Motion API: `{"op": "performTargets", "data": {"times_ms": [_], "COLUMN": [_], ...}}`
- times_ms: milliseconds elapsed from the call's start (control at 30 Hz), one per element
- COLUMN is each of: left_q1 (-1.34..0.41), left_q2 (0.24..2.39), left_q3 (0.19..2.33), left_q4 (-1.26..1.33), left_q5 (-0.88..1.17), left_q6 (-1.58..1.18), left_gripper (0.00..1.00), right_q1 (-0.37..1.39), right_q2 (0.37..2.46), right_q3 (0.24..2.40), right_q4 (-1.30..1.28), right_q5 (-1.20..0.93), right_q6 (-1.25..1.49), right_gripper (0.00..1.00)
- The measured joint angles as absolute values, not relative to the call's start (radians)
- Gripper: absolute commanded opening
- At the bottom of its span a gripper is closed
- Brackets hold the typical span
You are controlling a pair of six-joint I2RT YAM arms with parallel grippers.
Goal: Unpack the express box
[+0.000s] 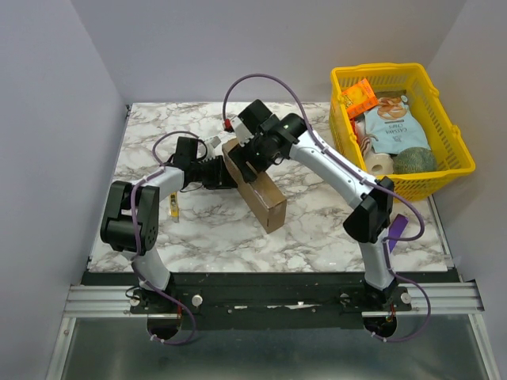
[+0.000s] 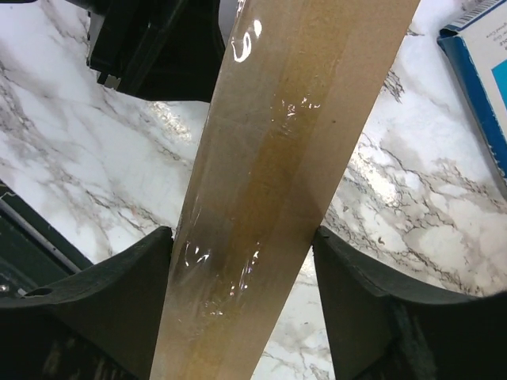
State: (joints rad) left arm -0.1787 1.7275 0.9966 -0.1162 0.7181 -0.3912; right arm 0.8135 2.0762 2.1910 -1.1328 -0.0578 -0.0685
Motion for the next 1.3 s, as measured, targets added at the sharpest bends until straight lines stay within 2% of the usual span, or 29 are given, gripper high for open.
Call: {"op": "performTargets", "data": {"times_ms": [567, 1033, 1100, 1167, 1200, 1233, 1300], "left_q1": [-0.178, -0.172, -0.171, -0.171, -0.17, -0.17, -0.168], "left_q2": [1.834, 1.937, 1.953, 1.959, 1.961, 1.961, 1.961], "left_q3": [1.053, 1.127, 1.14, 1.146, 1.149, 1.151, 1.152], "left_q4": [-0.122, -0.145, -0.144, -0.146, -0.149, -0.15, -0.154], "left_q5": [0.719, 0.72, 0.72, 0.72, 0.72, 0.72, 0.721], "left_q6": [-0.396, -0.397, -0.397, -0.396, -0.393, -0.391, -0.388], "left_gripper": [0.42, 0.42, 0.42, 0.42, 0.42, 0.42, 0.42], "right_q1": [0.678, 0.54, 0.52, 0.5, 0.49, 0.482, 0.462], "right_q2": [2.076, 2.076, 2.076, 2.076, 2.077, 2.079, 2.087], "right_q3": [2.188, 2.147, 2.14, 2.129, 2.122, 2.119, 2.12], "right_q4": [-1.143, -1.146, -1.144, -1.14, -1.137, -1.136, -1.131], "right_q5": [-0.344, -0.818, -0.888, -0.954, -0.983, -1.007, -1.029], "right_q6": [-0.029, 0.079, 0.09, 0.105, 0.111, 0.118, 0.132], "right_gripper": [0.59, 0.61, 0.64, 0.73, 0.8, 0.99, 1.0]}}
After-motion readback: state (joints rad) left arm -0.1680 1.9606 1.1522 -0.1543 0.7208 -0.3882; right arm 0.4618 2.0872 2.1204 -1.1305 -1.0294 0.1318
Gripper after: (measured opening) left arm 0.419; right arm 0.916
